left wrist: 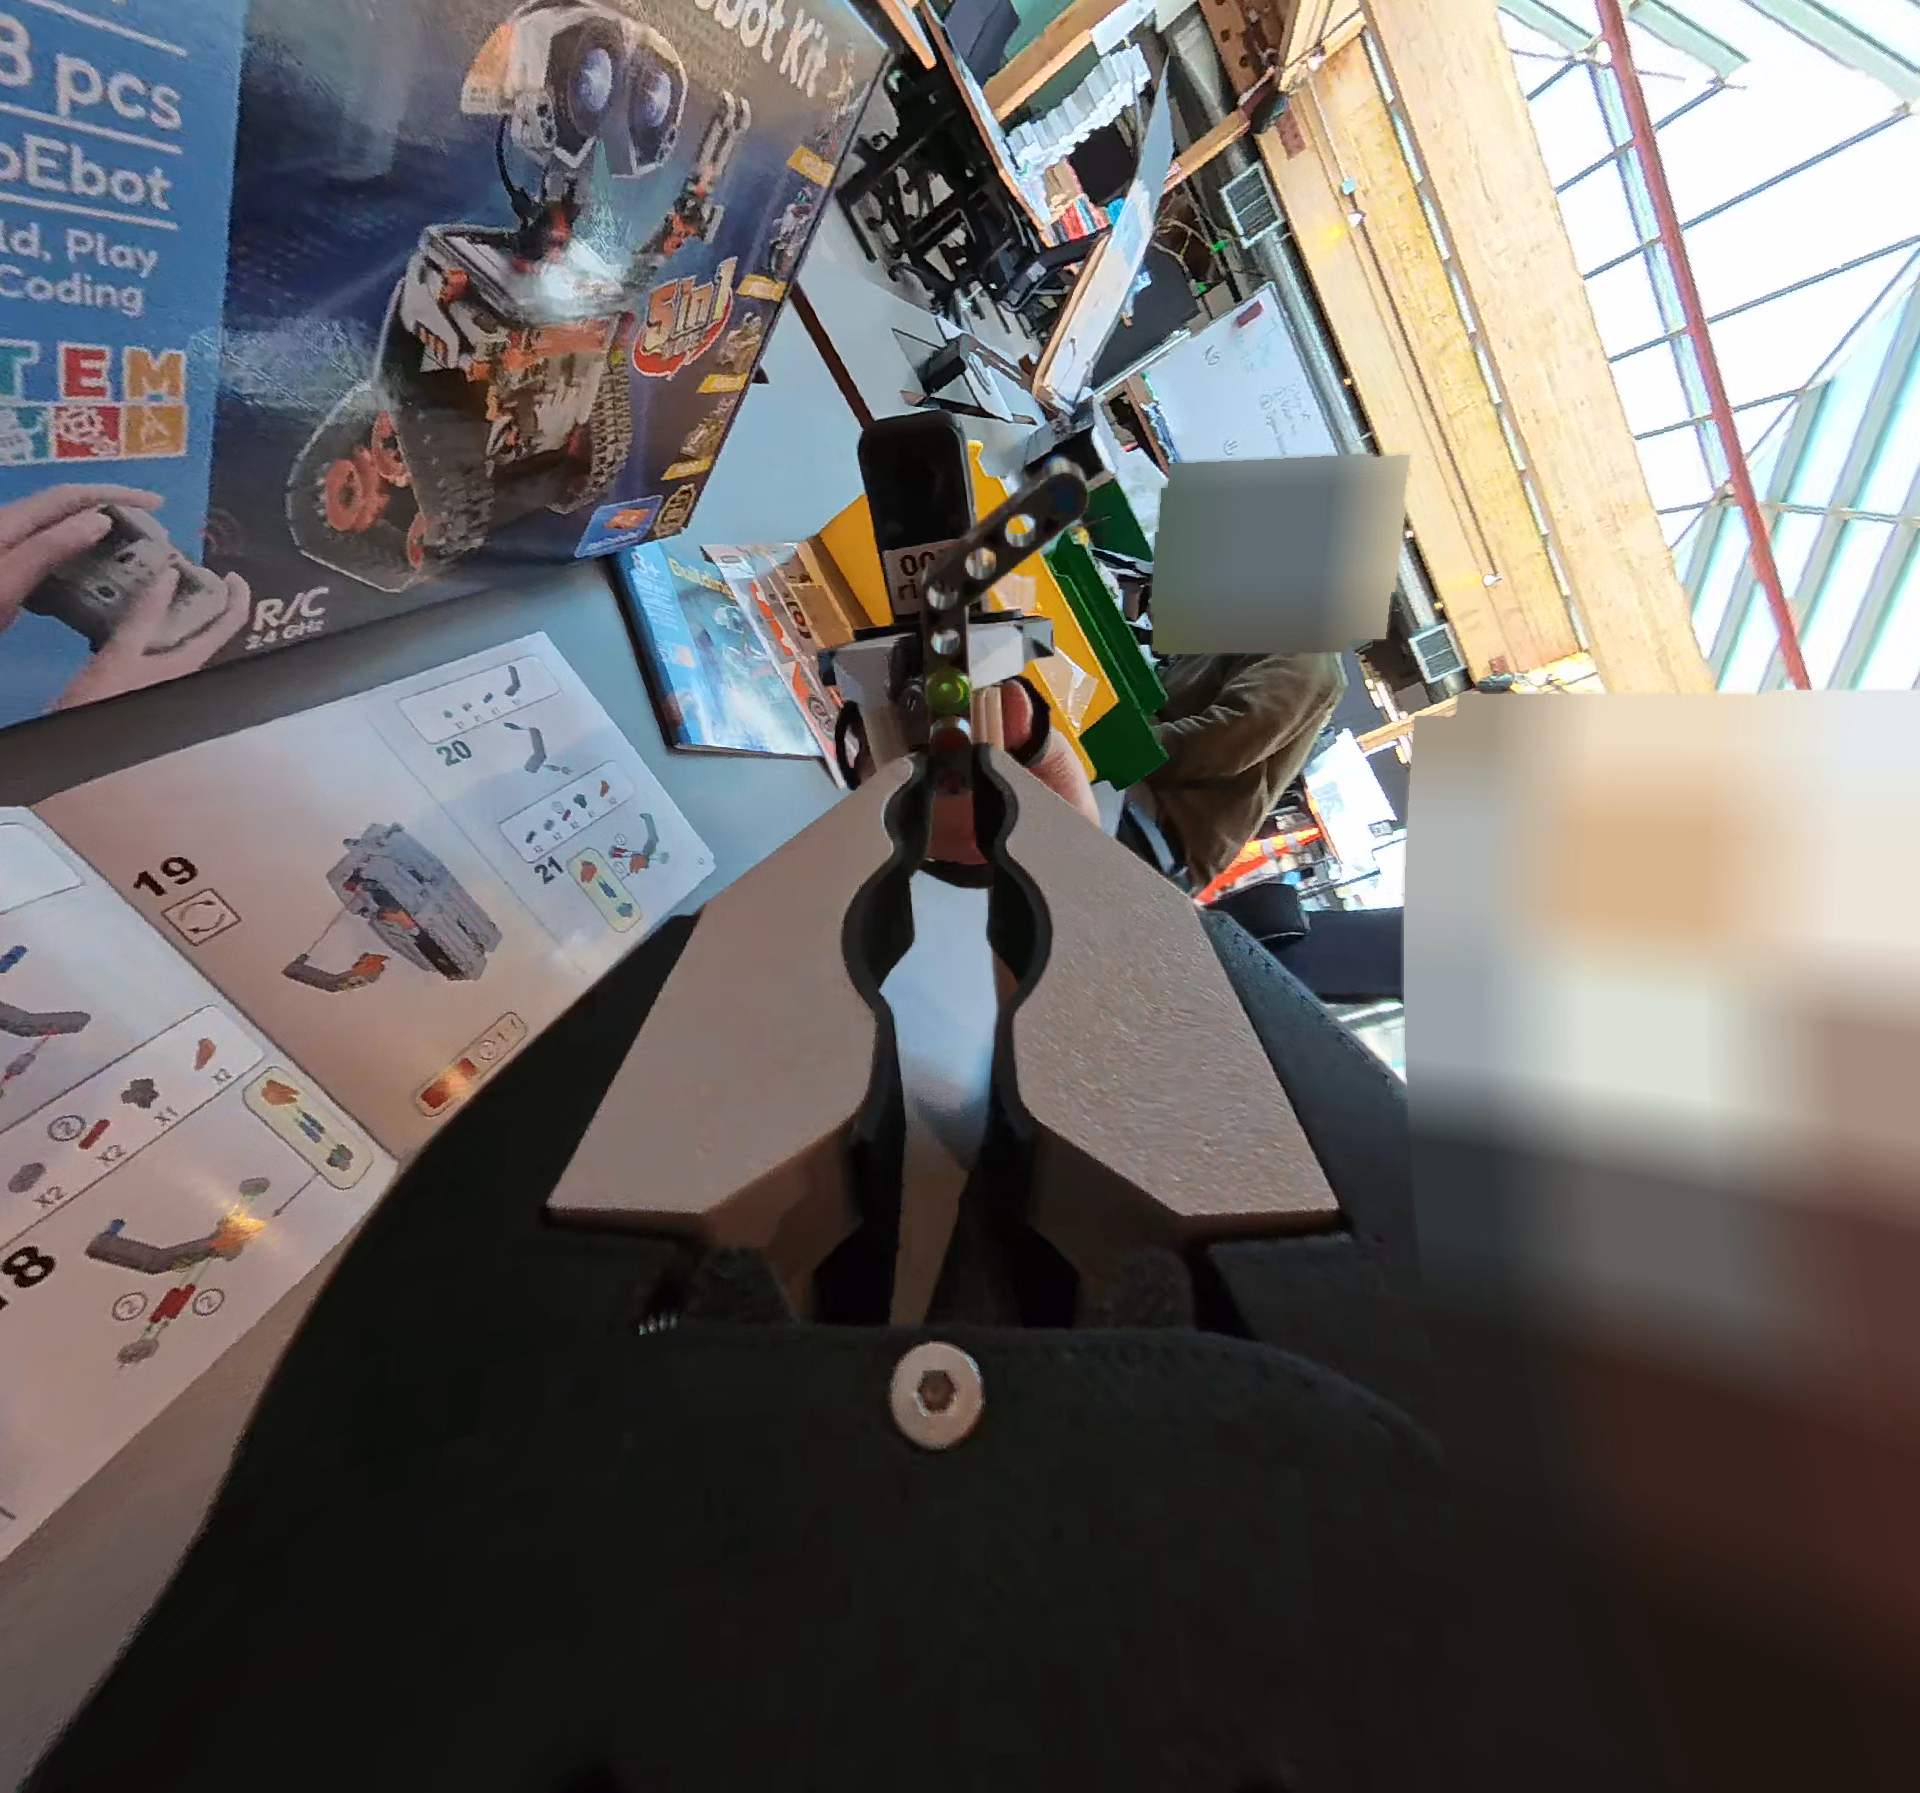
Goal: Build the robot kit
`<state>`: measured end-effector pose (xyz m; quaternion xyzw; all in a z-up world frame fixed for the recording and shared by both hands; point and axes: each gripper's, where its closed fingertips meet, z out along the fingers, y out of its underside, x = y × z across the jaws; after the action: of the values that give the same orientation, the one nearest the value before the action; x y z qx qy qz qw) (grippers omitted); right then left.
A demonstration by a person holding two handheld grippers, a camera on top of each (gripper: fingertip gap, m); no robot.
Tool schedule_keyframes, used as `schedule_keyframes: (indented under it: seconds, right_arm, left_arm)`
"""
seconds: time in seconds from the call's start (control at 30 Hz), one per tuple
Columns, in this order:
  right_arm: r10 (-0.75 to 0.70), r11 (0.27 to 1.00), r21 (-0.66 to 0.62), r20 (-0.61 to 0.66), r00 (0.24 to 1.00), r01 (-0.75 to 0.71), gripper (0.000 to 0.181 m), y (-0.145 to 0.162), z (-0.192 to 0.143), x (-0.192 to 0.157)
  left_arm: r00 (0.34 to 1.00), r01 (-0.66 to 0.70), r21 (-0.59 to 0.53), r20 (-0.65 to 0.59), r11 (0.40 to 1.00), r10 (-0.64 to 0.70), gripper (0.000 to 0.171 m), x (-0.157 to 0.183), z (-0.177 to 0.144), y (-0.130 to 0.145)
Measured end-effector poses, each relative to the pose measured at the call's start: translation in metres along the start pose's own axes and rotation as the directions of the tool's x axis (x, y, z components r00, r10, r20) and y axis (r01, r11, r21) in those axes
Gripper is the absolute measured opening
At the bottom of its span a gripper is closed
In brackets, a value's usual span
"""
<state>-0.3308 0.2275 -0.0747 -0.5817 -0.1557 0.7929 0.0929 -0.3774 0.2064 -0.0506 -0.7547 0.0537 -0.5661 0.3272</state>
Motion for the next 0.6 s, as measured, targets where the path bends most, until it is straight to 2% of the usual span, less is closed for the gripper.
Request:
schedule_keyframes:
  seconds: [0.13, 0.2, 0.3, 0.4, 0.6]
  right_arm:
    - [-0.011, 1.000, 0.001, -0.002, 1.000, 0.011, 0.006, -0.001, -0.002, -0.002]
    - [-0.009, 1.000, 0.005, -0.006, 1.000, 0.009, 0.006, -0.001, -0.002, -0.001]
    - [-0.012, 1.000, -0.004, -0.011, 1.000, 0.012, 0.006, 0.002, -0.002, -0.001]
    - [-0.014, 1.000, -0.005, -0.009, 1.000, 0.014, 0.006, 0.001, -0.004, -0.001]
    - [-0.024, 1.000, -0.005, 0.003, 1.000, 0.024, 0.006, 0.000, -0.006, 0.001]
  left_arm:
    - [0.993, -0.077, -0.012, 0.093, 0.997, 0.078, 0.005, -0.001, 0.000, 0.002]
    - [0.992, -0.082, -0.013, 0.098, 0.997, 0.083, 0.005, 0.001, -0.001, 0.002]
    - [0.998, -0.047, 0.007, 0.048, 0.999, 0.047, 0.005, 0.007, -0.005, 0.001]
    - [0.998, -0.009, 0.016, -0.063, 1.000, 0.010, 0.005, 0.024, -0.006, 0.001]
    - [0.995, -0.010, 0.019, -0.097, 1.000, 0.012, 0.005, 0.029, -0.006, 0.000]
